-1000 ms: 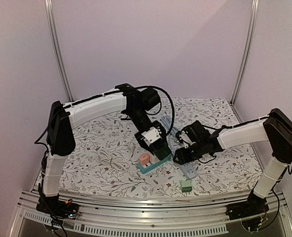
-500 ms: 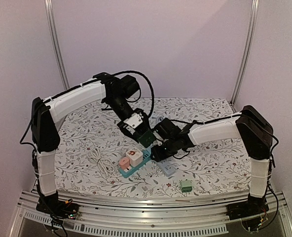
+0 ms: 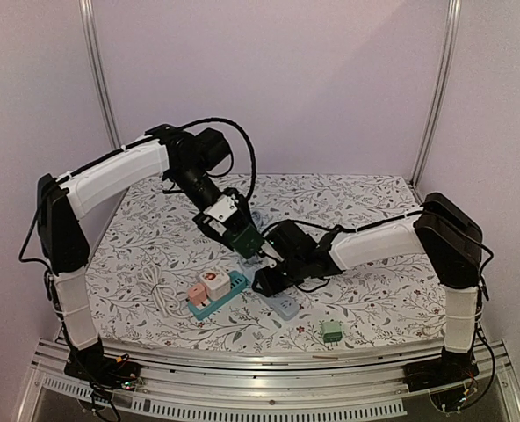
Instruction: Insert the plug
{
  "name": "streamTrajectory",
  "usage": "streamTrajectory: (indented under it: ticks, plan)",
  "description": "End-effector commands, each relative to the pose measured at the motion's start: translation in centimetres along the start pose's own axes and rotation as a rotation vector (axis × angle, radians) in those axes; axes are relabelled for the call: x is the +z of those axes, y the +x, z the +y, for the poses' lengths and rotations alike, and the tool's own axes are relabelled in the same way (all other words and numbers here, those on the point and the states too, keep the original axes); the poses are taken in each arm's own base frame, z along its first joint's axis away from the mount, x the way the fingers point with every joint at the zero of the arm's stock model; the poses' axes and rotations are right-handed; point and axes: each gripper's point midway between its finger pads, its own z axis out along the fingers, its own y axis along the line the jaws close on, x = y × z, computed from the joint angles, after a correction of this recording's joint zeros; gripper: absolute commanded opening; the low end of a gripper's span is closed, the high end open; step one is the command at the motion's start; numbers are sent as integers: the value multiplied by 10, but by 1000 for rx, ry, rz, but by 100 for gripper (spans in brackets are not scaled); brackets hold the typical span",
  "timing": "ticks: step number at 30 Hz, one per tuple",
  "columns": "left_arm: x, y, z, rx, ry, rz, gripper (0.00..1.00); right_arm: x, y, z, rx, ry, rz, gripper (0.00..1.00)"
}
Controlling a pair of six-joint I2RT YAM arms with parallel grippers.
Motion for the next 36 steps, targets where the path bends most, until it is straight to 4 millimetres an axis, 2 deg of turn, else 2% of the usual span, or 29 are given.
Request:
streamTrajectory:
  ticks: [1, 6, 9, 12, 17, 18, 22, 30, 33, 36]
  plan:
    - [9, -12, 9, 41, -10, -21, 0, -12, 78, -16, -28, 61, 199, 38]
    - [27, -14, 9, 43, 34, -9, 0, -29, 91, -28, -13, 106, 199, 41]
    - [39, -15, 8, 44, 71, 0, 0, -36, 96, -34, -7, 130, 196, 46]
    - [50, -14, 7, 44, 107, 11, 0, -43, 93, -34, -8, 126, 177, 62]
    - [60, -19, 7, 53, 132, 0, 0, -53, 76, -25, -25, 100, 127, 95]
    - [61, -19, 6, 53, 138, 3, 0, -55, 73, -24, -27, 93, 119, 98]
    - [59, -21, 4, 53, 147, 0, 0, -67, 65, -28, -25, 91, 88, 99]
    - [53, -29, 1, 63, 150, 2, 0, -102, 54, -74, 73, 159, 15, 99]
    - [59, -28, 1, 59, 159, 5, 0, -128, 48, -94, 99, 207, -46, 99]
    - [69, -27, 4, 52, 165, 7, 0, -164, 44, -114, 123, 274, -122, 99]
